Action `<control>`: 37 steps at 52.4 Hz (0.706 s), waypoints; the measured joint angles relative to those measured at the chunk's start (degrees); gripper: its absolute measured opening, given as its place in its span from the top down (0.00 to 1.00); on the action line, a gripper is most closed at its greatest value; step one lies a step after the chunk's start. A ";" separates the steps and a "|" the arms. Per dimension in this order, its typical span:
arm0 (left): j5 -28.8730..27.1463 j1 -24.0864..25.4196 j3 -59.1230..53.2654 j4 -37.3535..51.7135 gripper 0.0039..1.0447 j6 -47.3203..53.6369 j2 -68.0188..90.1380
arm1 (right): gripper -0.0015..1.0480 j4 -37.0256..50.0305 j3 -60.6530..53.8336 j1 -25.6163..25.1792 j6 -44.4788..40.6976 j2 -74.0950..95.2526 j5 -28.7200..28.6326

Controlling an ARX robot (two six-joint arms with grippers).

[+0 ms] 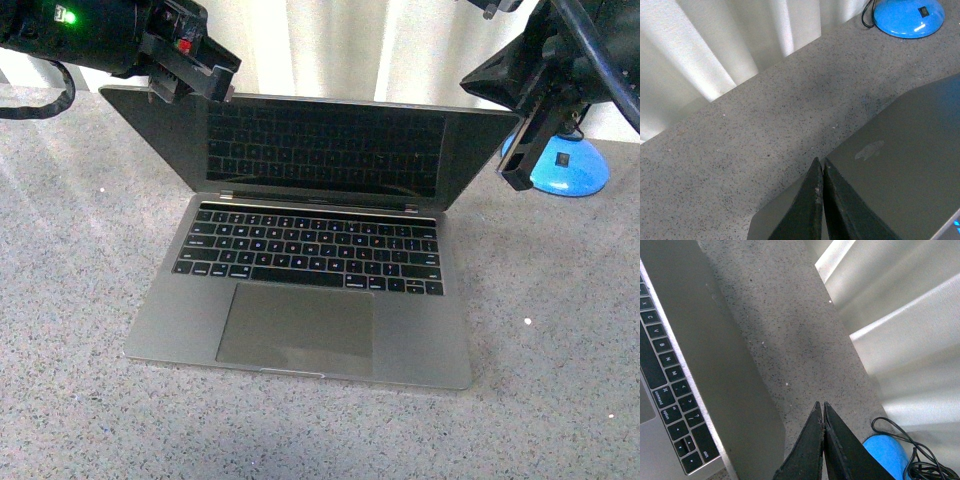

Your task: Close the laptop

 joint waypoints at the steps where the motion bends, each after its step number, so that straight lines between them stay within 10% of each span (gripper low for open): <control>1: 0.00 0.00 -0.07 0.00 0.97 0.00 0.00 | 0.99 0.02 -0.24 0.09 0.17 -0.15 0.02; 37: 2.97 0.28 -3.39 -3.45 0.97 0.76 -1.53 | 0.99 1.22 -4.39 1.84 3.74 -1.33 0.57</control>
